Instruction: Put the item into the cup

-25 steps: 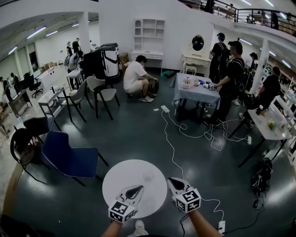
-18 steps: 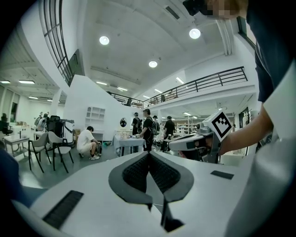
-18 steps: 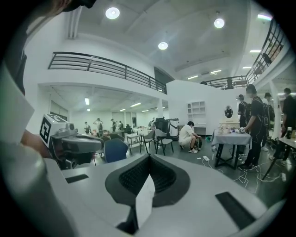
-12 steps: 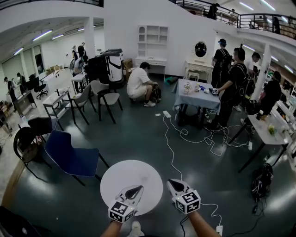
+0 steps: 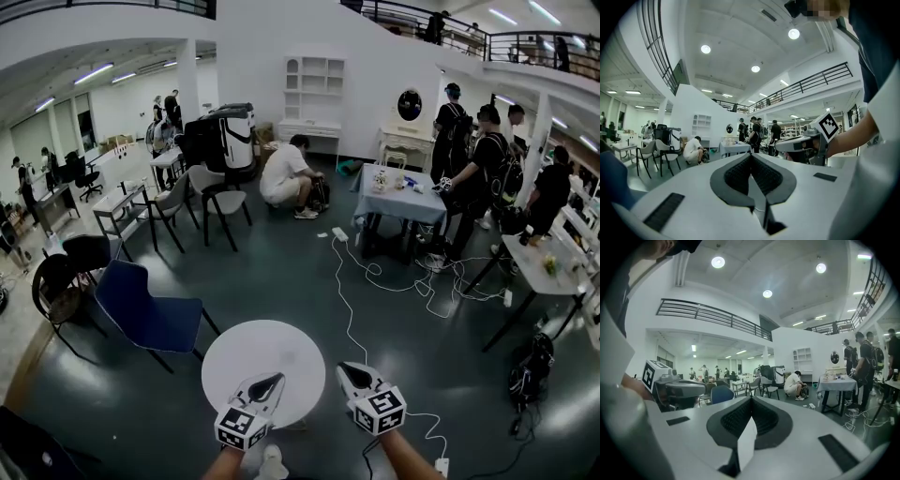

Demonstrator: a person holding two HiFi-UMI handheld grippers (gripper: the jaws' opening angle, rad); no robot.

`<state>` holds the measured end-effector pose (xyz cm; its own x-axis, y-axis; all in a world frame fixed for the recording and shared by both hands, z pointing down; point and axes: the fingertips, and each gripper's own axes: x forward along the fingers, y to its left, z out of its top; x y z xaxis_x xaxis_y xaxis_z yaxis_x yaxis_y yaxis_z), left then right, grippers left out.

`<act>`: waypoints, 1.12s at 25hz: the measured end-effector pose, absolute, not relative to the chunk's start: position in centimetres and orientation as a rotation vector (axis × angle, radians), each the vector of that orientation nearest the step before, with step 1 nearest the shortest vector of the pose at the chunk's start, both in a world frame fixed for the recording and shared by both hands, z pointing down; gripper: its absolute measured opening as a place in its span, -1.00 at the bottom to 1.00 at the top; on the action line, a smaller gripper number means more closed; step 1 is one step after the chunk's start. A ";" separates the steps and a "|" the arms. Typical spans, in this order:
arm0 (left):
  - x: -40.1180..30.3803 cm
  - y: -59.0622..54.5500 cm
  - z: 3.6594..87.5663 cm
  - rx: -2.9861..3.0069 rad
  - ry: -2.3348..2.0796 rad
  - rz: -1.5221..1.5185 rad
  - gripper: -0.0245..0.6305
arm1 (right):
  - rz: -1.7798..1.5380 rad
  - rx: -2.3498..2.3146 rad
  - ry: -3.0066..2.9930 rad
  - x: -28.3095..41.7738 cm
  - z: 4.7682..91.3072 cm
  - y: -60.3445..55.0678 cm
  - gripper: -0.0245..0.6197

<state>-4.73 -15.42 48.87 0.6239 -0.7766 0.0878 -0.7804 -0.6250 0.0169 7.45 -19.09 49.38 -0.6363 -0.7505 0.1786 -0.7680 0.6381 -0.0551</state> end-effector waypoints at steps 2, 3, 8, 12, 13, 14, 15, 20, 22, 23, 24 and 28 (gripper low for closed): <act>-4.6 -14.8 48.8 2.785 -1.340 0.111 -0.87 | 0.186 1.269 -2.715 7.8 49.4 -18.2 -0.88; -4.3 -14.3 48.8 2.788 -1.341 0.111 -0.87 | 0.185 1.271 -2.714 8.0 49.4 -17.7 -0.88; -3.1 -12.0 48.8 2.798 -1.336 0.117 -0.87 | 0.179 1.276 -2.715 9.1 49.5 -15.4 -0.88; -2.8 -10.3 48.0 2.813 -1.350 0.114 -0.87 | 0.175 1.274 -2.720 9.4 49.0 -13.7 -0.88; -2.7 -9.9 47.8 2.816 -1.358 0.113 -0.87 | 0.173 1.275 -2.722 9.6 49.0 -13.2 -0.88; -2.6 -9.4 47.6 2.819 -1.366 0.113 -0.87 | 0.170 1.276 -2.724 9.9 48.9 -12.7 -0.88; -2.4 -9.0 47.5 2.821 -1.373 0.112 -0.87 | 0.168 1.278 -2.727 10.1 48.9 -12.2 -0.88; -2.1 -7.0 47.0 2.830 -1.391 0.117 -0.87 | 0.168 1.279 -2.734 10.6 48.7 -10.0 -0.88; -1.8 -6.2 47.0 2.833 -1.392 0.120 -0.87 | 0.167 1.275 -2.736 10.7 48.8 -9.2 -0.88; -1.6 -5.8 46.9 2.834 -1.394 0.120 -0.87 | 0.165 1.273 -2.737 10.8 48.8 -8.8 -0.88; -1.5 -5.3 46.8 2.834 -1.395 0.119 -0.87 | 0.163 1.271 -2.737 11.0 48.8 -8.5 -0.88; -1.1 -3.6 47.0 2.827 -1.403 0.123 -0.87 | 0.166 1.268 -2.740 11.3 48.8 -6.9 -0.88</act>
<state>-1.10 -3.65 46.95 0.6022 -0.7959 0.0623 -0.7946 -0.6051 -0.0497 11.27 -6.88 48.84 -0.6426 -0.7509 0.1521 -0.7638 0.6435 -0.0500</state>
